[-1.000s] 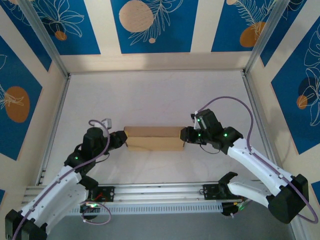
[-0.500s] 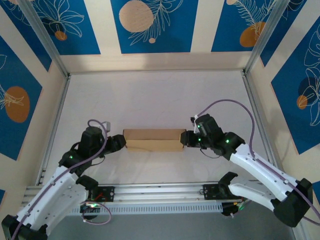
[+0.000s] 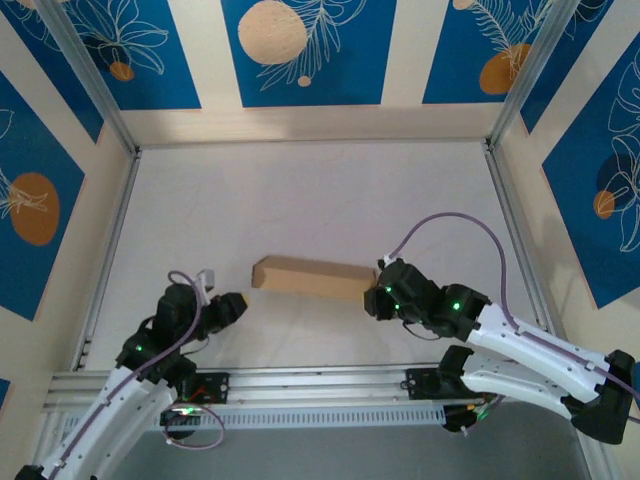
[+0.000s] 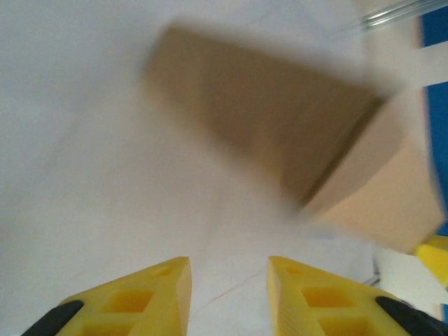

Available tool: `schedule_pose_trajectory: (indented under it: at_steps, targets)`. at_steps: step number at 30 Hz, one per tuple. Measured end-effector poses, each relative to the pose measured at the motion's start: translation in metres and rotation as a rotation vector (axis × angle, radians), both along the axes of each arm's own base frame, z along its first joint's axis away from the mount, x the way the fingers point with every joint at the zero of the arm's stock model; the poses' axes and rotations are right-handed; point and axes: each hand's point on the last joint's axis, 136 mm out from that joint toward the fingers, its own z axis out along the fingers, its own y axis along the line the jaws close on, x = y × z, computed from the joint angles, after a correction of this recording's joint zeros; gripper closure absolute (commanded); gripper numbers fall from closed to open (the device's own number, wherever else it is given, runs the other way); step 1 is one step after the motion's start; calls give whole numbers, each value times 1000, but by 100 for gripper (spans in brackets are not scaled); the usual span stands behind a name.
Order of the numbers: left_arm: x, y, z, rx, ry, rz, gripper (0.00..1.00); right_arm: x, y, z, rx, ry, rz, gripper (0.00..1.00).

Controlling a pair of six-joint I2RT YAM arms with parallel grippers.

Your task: Fold the paper box

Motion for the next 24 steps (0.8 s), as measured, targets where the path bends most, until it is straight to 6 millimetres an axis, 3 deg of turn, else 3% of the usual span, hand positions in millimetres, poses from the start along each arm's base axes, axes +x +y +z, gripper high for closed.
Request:
schedule_pose_trajectory:
  at_steps: [2, 4, 9, 13, 16, 20, 24]
  targets:
    - [-12, 6, -26, 22, 98, 16, 67, -7, -8, -11, -46, 26, -4, 70]
    - [-20, 9, -37, 37, 150, 24, 66, -10, -13, -16, -74, 38, -11, 68]
    - [-21, 10, -37, 52, 159, 18, 61, -10, -21, -18, -105, 37, -35, 55]
    - [-12, 6, -19, 126, 162, -36, 53, -10, -23, -15, -118, 36, -30, 44]
    - [9, -2, 5, 181, 103, -89, 43, -8, -26, -11, -111, 42, -55, 40]
    - [57, -24, 33, 244, 9, -162, 35, 10, -39, -6, -37, 101, -211, 42]
    - [116, -53, 35, 305, -40, -234, 33, 32, -52, -8, 81, 206, -412, 42]
